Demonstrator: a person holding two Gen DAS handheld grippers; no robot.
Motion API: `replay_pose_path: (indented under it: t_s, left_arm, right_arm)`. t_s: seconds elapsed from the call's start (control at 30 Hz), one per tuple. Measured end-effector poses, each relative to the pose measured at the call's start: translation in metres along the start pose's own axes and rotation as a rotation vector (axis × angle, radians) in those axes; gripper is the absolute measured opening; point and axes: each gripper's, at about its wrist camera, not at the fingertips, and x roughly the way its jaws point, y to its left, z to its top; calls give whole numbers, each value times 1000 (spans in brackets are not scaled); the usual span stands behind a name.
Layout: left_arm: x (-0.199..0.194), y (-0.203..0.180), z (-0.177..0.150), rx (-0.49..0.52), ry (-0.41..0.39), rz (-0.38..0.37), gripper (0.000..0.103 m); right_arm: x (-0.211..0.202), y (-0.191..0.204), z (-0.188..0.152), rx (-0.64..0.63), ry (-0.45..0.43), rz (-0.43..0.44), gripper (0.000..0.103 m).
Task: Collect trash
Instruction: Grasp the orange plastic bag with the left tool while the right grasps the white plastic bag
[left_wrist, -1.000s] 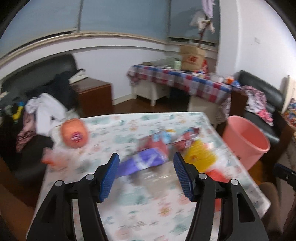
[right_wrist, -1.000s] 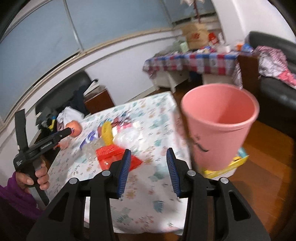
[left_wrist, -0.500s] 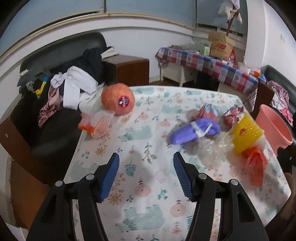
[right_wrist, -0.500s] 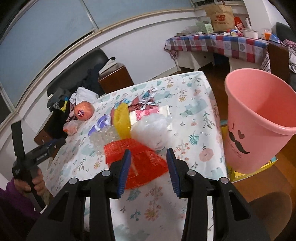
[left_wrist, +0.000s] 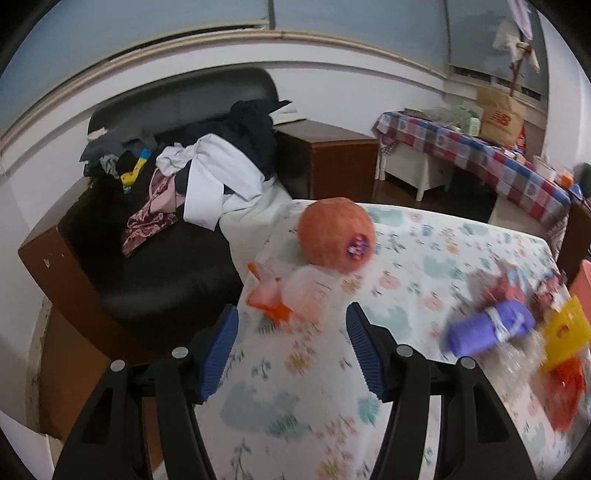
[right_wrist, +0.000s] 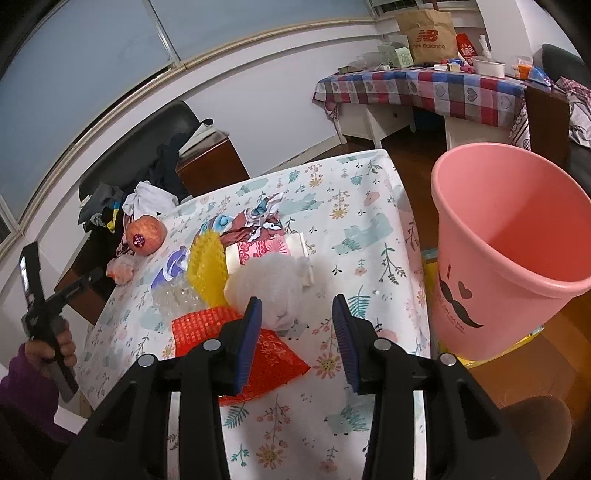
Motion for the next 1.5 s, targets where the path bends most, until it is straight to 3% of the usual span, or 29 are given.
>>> replay_pose_path:
  t_s: [0.33, 0.37, 0.4, 0.43, 0.53, 0.63, 1.1, 1.37, 1.47, 1.5]
  left_arm:
    - [54, 21, 18, -128, 77, -79, 58]
    - [57, 20, 18, -129, 81, -88, 54]
    - [59, 19, 18, -130, 83, -95, 40]
    - [60, 19, 17, -133, 77, -102, 35]
    - [56, 16, 16, -128, 55, -126, 23]
    - [50, 12, 14, -100, 44, -140, 19]
    - [-17, -29, 3, -38, -37, -248, 16]
    - [-47, -52, -5, -2, -55, -297, 16]
    - [-55, -56, -9, 10, -59, -301, 16]
    - [-57, -56, -10, 11, -59, -304, 16]
  right_arm:
    - [8, 7, 1, -19, 20, -22, 40]
    - [8, 7, 1, -21, 21, -24, 40]
    - [9, 8, 2, -22, 22, -25, 40]
    - [10, 8, 2, -20, 22, -26, 40]
    - [11, 8, 2, -15, 23, -24, 40]
    - [15, 10, 4, -11, 27, -10, 40]
    - [20, 9, 10, 12, 22, 41, 40]
    - [43, 11, 12, 33, 72, 78, 40]
    - [40, 15, 11, 17, 64, 81, 22]
    - [38, 16, 10, 9, 61, 75, 21]
